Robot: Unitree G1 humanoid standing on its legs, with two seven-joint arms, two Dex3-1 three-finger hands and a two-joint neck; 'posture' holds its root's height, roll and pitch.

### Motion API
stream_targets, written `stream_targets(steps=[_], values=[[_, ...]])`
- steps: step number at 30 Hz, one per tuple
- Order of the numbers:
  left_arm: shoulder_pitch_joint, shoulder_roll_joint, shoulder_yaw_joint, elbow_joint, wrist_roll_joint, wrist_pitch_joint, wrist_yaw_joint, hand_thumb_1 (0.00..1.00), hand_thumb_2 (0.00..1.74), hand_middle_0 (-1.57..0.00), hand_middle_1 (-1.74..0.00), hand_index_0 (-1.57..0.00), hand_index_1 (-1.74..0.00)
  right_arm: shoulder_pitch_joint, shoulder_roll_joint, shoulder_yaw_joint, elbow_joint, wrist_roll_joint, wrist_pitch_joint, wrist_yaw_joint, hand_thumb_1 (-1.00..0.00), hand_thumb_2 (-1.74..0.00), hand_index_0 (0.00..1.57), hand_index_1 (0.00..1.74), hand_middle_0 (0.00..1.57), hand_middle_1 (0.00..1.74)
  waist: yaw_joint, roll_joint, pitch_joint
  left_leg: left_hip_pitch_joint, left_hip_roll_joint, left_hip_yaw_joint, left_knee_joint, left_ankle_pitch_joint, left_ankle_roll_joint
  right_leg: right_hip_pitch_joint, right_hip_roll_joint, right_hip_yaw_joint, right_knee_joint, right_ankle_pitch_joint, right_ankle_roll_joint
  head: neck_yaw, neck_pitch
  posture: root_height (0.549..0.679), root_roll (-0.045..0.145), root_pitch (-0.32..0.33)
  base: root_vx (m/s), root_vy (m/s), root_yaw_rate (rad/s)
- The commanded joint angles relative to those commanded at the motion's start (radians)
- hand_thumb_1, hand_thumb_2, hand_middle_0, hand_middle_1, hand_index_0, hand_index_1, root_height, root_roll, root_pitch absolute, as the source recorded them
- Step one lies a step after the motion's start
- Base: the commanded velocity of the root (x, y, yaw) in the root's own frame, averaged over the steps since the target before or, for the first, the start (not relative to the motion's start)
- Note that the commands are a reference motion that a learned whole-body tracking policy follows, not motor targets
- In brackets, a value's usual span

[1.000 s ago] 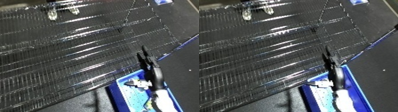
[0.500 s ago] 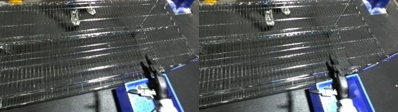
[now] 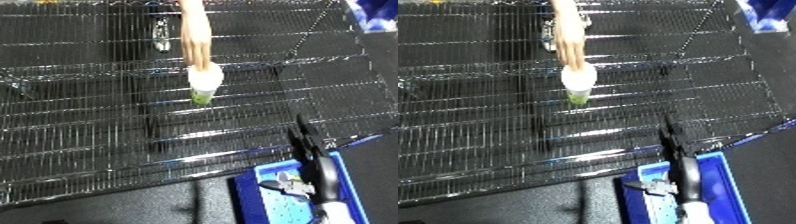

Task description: Pick up the object and place it into the box

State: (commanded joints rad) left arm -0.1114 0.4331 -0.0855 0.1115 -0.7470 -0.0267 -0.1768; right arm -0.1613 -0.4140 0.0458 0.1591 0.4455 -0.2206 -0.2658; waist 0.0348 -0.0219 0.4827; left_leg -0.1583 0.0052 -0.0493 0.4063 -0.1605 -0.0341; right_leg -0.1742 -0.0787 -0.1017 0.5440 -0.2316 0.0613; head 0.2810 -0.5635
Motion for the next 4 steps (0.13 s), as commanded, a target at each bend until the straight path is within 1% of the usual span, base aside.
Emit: stream_targets(steps=[4], values=[[0.001, 0.000, 0.000, 0.002, 0.003, 0.000, -0.001, 1.00, 1.74, -1.57, -1.74, -1.57, -1.74, 0.002, 0.001, 0.001, 0.010, -0.004, -0.002, -0.002, 0.00, 0.00, 0.00, 0.00, 0.00, 0.00, -0.001, 0.002, 0.001, -0.001, 0.001, 0.001, 0.000, 0.001, -0.0015, -0.001, -0.0011, 0.000, 0.000, 0.001, 0.0008, -0.002, 0.001, 0.664, 0.034, -0.067, 0.003, -0.001, -0.014]])
